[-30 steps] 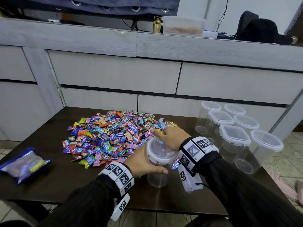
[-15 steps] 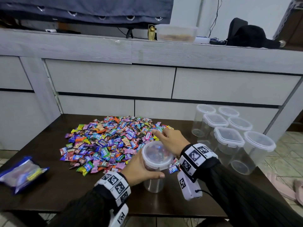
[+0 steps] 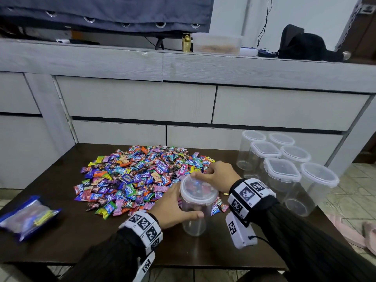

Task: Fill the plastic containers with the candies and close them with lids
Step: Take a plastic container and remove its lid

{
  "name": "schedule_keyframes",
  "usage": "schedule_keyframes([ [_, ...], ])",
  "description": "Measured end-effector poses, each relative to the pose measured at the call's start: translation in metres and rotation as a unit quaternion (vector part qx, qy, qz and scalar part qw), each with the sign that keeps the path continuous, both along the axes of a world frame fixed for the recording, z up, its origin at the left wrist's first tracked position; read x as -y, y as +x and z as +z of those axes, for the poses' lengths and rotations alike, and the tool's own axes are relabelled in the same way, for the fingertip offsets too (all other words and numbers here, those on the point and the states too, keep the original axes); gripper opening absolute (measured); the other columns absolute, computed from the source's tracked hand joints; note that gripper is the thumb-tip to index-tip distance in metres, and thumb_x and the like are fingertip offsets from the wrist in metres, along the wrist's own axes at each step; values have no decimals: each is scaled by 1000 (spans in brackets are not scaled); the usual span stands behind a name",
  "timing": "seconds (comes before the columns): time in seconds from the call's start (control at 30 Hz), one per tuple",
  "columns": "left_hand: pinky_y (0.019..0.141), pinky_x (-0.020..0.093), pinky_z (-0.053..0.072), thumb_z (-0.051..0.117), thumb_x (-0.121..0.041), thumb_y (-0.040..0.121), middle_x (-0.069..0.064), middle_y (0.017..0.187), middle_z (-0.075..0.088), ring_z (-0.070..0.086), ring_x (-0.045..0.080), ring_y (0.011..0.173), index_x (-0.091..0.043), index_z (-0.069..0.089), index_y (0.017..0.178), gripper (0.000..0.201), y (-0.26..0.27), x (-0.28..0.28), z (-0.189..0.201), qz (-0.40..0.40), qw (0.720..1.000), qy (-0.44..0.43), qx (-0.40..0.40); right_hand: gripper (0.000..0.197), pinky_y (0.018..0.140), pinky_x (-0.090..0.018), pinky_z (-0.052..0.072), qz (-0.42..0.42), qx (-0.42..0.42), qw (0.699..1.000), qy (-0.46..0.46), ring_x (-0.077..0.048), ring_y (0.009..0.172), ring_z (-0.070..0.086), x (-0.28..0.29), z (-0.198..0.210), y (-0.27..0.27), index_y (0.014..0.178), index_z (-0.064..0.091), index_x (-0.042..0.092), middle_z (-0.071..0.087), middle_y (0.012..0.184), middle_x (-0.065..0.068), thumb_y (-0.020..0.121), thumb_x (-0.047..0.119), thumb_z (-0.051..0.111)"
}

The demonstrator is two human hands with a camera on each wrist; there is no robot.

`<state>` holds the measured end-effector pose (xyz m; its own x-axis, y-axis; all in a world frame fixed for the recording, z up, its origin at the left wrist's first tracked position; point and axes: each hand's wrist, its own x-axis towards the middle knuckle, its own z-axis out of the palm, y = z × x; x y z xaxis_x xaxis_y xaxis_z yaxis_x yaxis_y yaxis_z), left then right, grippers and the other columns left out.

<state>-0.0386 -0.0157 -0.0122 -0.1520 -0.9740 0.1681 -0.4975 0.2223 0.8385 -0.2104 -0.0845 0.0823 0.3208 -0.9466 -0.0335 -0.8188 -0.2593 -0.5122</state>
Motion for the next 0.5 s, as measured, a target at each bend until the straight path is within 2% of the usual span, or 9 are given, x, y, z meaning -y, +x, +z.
schedule_keyframes([
  [0.07,107,23,37,83,-65,53,-19,135,48,45,-2,128,-60,29,127,91,-4,2,0,-9,1000,7,-24,59,63,-30,37,-14,-24,999,28,-20,71,53,2,-5,3,76,53,11,55,75,-6,83,69,48],
  [0.13,101,12,38,87,-53,54,-22,127,57,50,-6,122,-45,40,127,87,-11,4,-3,-15,997,7,-70,66,75,-30,40,-36,-15,998,48,-28,95,58,3,-11,6,98,60,5,62,99,-13,91,66,34],
  [0.17,101,11,38,87,-48,54,-22,126,59,52,-6,121,-39,43,128,88,-13,4,-4,-15,996,10,-86,67,79,-31,39,-44,-1,998,46,-30,101,57,3,-14,7,104,60,3,62,106,-15,94,63,31],
  [0.2,102,13,38,88,-46,53,-19,127,59,52,-5,122,-34,42,131,91,-16,5,-5,-14,995,13,-99,64,80,-31,39,-46,12,998,37,-30,101,57,3,-16,7,101,60,3,62,106,-16,96,60,31],
  [0.27,106,18,38,88,-44,50,-13,131,56,51,-2,124,-29,37,137,102,-18,6,-7,-12,994,17,-110,56,76,-32,37,-41,25,999,18,-29,92,56,2,-18,8,86,57,6,60,94,-14,97,56,33],
  [0.37,107,21,40,89,-44,48,-12,130,57,52,-3,123,-26,34,140,109,-16,8,-5,-13,994,34,-102,52,71,-31,36,-43,29,998,20,-27,82,53,5,-18,10,71,47,12,56,84,-10,95,56,37],
  [0.5,105,20,41,89,-43,48,-11,128,60,54,-3,120,-24,38,139,106,-14,9,-2,-19,993,40,-107,50,72,-30,35,-36,1,999,28,-27,85,51,7,-15,16,70,45,12,54,88,-11,96,54,37],
])
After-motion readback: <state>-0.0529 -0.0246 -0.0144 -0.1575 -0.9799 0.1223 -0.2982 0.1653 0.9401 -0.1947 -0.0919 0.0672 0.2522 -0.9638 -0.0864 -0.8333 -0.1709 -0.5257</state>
